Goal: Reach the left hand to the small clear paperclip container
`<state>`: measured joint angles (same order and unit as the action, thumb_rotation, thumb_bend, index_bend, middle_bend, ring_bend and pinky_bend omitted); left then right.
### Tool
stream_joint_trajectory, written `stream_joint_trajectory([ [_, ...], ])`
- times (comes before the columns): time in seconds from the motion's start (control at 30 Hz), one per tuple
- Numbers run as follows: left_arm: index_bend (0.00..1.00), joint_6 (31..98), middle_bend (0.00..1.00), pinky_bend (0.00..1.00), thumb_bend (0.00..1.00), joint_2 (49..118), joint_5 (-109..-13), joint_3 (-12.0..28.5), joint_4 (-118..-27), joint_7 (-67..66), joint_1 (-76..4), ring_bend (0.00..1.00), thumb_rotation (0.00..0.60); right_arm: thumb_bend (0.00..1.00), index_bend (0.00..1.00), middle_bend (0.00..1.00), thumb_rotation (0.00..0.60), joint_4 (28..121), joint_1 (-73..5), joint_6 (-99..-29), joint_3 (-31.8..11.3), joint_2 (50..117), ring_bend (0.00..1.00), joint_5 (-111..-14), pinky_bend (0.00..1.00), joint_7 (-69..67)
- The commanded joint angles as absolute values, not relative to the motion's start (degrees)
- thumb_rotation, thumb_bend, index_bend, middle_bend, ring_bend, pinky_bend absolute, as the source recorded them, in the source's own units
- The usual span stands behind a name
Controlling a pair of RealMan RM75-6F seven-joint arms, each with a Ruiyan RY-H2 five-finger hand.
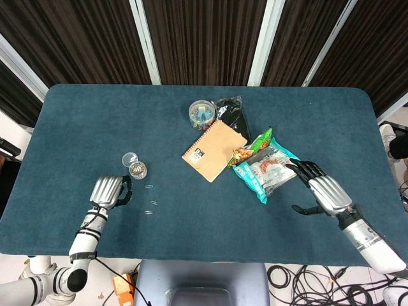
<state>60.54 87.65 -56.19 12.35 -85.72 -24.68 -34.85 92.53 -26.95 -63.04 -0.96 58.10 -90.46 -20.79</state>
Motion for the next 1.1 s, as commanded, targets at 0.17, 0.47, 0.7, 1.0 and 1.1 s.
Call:
stream_joint_trajectory([
  [0.17,0.73,56.83,1.0,1.0,0.54,94.27,-51.02,18.09,-75.95,-25.76,-42.06,1.0,0.6,0.16,0.0,0.0,0.6,90.71,-27.12,-63.06,-1.35,58.54,0.0,-90.15,0.0,-22.83],
  [0.47,0.72,53.55,1.0,1.0,0.52,100.11,-49.84,19.59,-62.95,-23.02,-46.26,1.0,0.6,0.16,0.0,0.0,0.6,88.3,-26.99,-63.04,-1.37,58.3,0.0,-89.89,0.0,-25.84],
  [0.7,0.71,51.15,1.0,1.0,0.52,100.81,-48.88,19.06,-58.26,-20.39,-45.84,1.0,0.6,0.16,0.0,0.0,0.6,87.58,-26.93,-63.07,-1.29,58.21,0.0,-90.03,0.0,-26.59],
  [1.0,0.58,50.22,1.0,1.0,0.47,99.61,-48.27,18.59,-59.43,-19.55,-45.17,1.0,0.6,0.16,0.0,0.0,0.6,87.35,-26.88,-63.36,-1.13,58.42,0.0,-90.52,0.0,-26.85],
  [1.1,0.52,50.4,1.0,1.0,0.44,99.52,-47.96,18.53,-59.37,-19.72,-45.09,1.0,0.6,0.16,0.0,0.0,0.6,87.52,-26.97,-63.12,-0.91,58.37,0.0,-90.78,0.0,-27.45],
])
